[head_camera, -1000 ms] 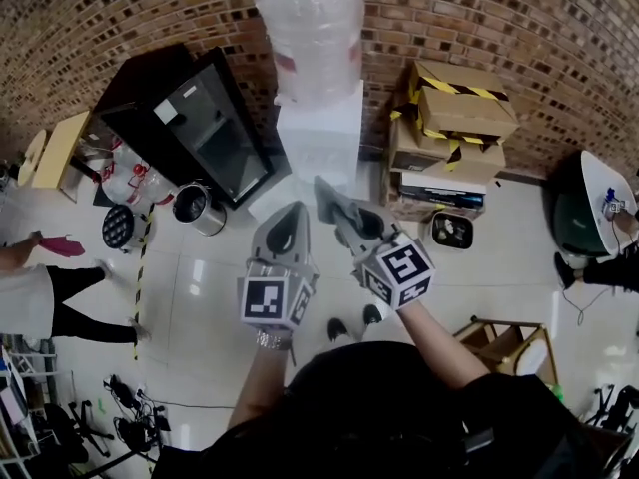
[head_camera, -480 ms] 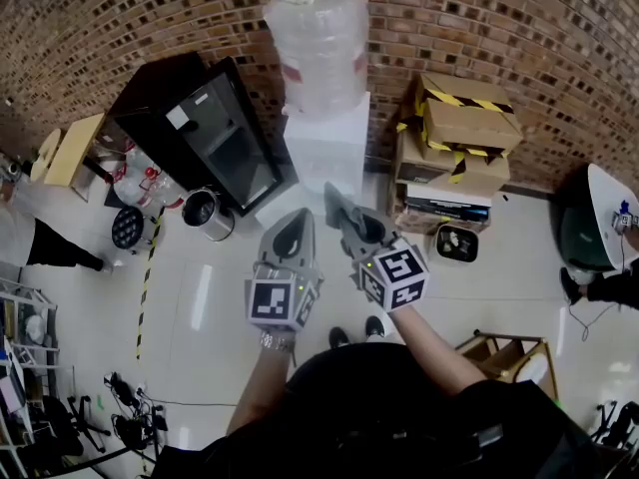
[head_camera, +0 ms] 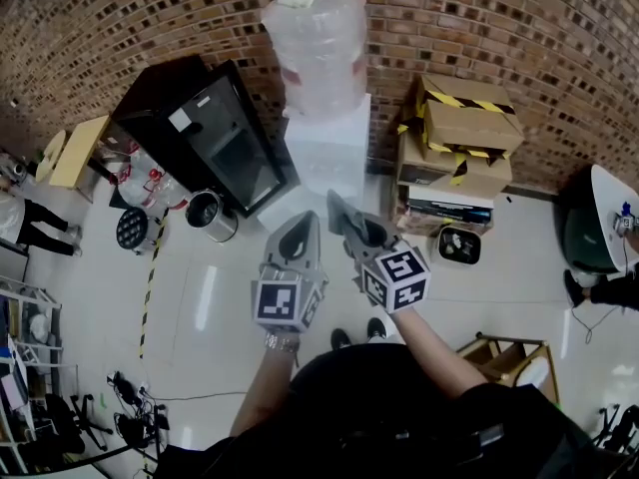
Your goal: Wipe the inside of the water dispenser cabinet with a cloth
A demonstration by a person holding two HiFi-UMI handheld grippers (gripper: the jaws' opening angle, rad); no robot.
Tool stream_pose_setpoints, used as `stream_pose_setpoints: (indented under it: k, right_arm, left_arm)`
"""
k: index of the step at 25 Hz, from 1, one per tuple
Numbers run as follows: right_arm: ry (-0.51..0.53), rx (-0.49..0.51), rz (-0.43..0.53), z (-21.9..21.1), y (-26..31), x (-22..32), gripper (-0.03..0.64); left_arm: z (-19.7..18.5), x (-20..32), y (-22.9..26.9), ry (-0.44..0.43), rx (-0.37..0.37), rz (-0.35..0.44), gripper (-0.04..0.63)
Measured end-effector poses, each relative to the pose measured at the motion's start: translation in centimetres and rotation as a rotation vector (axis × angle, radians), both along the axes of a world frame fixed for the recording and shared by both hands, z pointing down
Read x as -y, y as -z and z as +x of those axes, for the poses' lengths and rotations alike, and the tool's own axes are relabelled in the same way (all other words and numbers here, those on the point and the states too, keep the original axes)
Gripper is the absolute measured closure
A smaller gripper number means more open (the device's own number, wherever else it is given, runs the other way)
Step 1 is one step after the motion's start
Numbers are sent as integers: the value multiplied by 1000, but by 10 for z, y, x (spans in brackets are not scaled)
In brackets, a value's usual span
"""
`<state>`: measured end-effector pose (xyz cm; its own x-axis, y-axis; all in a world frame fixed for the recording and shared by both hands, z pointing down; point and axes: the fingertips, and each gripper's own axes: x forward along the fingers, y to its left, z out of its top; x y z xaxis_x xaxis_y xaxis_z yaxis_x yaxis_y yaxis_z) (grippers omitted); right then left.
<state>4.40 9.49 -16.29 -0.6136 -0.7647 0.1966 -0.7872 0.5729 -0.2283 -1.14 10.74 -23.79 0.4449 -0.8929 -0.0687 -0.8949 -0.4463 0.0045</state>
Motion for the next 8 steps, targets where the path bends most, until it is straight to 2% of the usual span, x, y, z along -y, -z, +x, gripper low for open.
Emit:
stream_pose_setpoints:
  k: [8]
  right_arm:
    - [22,5,-2,4,0,0,592]
  left_arm:
    - [5,2,5,14,-7,29,594]
